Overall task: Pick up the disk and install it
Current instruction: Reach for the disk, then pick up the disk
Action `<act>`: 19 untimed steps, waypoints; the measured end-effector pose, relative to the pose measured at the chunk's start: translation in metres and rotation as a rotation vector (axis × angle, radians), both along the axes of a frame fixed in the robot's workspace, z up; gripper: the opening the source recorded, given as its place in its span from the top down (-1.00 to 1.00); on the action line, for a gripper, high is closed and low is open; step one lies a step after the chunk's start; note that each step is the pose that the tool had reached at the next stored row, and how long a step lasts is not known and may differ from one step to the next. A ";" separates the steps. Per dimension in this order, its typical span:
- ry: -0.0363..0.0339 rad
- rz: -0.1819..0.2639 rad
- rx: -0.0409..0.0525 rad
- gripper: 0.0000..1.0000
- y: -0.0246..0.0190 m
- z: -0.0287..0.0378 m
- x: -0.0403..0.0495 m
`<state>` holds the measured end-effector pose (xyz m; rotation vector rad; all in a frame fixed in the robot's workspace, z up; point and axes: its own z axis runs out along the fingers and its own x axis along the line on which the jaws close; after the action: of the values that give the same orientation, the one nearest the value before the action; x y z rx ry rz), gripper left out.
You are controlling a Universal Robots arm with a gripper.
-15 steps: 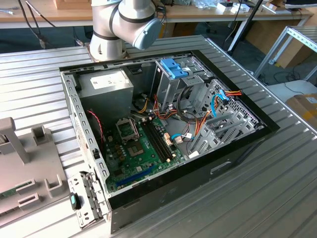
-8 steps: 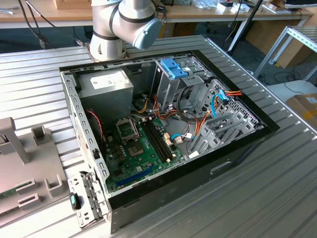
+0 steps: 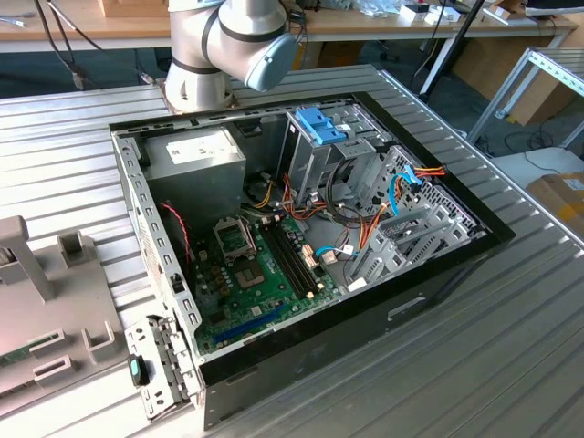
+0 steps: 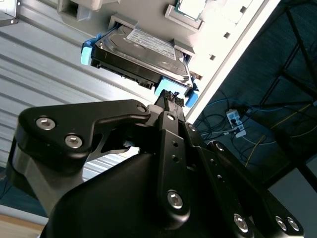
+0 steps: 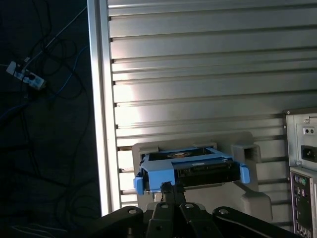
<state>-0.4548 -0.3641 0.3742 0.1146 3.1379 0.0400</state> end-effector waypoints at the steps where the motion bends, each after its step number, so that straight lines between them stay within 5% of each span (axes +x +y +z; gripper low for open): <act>1: 0.0001 0.000 0.0000 0.79 0.0000 0.0000 0.0001; 19: 0.0000 0.000 0.0000 0.79 0.0000 0.0000 0.0042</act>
<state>-0.4506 -0.3641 0.3742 0.1147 3.1379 0.0400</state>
